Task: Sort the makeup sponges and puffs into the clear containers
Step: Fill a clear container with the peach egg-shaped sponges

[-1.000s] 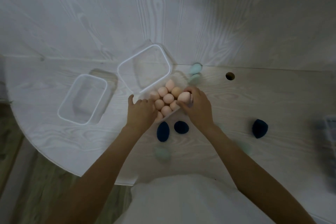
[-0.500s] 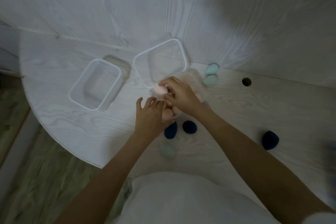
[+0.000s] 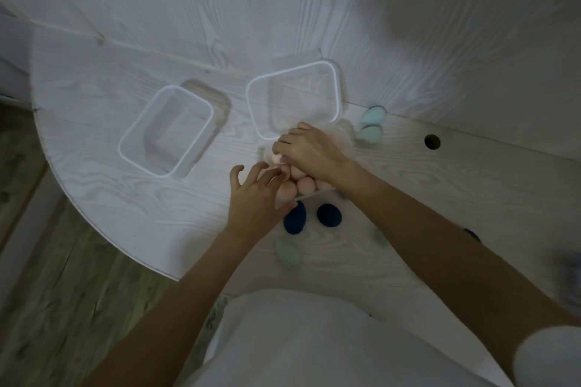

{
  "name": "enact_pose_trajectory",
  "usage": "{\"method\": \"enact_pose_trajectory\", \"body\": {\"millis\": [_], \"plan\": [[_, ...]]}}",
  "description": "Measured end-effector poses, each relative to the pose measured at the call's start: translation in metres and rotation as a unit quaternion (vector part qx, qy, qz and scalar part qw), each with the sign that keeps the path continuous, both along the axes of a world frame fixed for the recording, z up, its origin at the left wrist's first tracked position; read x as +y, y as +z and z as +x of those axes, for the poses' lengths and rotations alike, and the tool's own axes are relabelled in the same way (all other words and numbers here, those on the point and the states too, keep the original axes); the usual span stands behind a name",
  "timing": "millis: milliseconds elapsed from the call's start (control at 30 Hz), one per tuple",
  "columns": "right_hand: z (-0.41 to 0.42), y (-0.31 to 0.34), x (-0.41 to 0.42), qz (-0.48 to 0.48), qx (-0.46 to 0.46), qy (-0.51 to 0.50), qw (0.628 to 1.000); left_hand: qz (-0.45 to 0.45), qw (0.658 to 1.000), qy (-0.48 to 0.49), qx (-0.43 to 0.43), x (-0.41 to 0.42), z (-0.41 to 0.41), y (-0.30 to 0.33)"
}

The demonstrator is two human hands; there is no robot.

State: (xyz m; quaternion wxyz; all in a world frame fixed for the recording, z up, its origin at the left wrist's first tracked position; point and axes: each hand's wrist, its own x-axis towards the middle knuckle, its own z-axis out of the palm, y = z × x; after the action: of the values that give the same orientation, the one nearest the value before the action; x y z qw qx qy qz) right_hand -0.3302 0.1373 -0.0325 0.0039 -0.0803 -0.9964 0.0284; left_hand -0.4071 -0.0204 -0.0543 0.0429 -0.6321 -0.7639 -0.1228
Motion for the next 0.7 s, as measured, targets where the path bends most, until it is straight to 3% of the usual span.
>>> {"method": "enact_pose_trajectory", "body": {"millis": [233, 400, 467, 567, 633, 700], "plan": [[-0.009, 0.005, -0.013, 0.085, -0.036, -0.042, 0.995, -0.001, 1.000, -0.019, -0.009, 0.002, -0.006, 0.001], [-0.008, -0.009, -0.015, -0.004, -0.103, -0.072, 0.992, -0.028, 0.999, -0.020, -0.018, 0.002, -0.006, 0.002], [-0.008, -0.012, -0.011, -0.047, -0.086, -0.073, 0.992, -0.036, 0.998, -0.023, -0.038, 0.001, -0.010, 0.003], [0.000, -0.015, -0.004, -0.073, -0.058, -0.071, 0.993, -0.022, 0.988, -0.012, -0.149, -0.003, -0.022, 0.005], [0.008, -0.009, -0.001, -0.123, -0.012, -0.091, 0.988, 0.010, 0.955, 0.026, -0.295, -0.006, -0.029, 0.011], [0.016, 0.004, 0.002, -0.190, 0.087, -0.134, 0.969, 0.052, 0.919, 0.079, -0.383, -0.003, -0.035, 0.017]]}}
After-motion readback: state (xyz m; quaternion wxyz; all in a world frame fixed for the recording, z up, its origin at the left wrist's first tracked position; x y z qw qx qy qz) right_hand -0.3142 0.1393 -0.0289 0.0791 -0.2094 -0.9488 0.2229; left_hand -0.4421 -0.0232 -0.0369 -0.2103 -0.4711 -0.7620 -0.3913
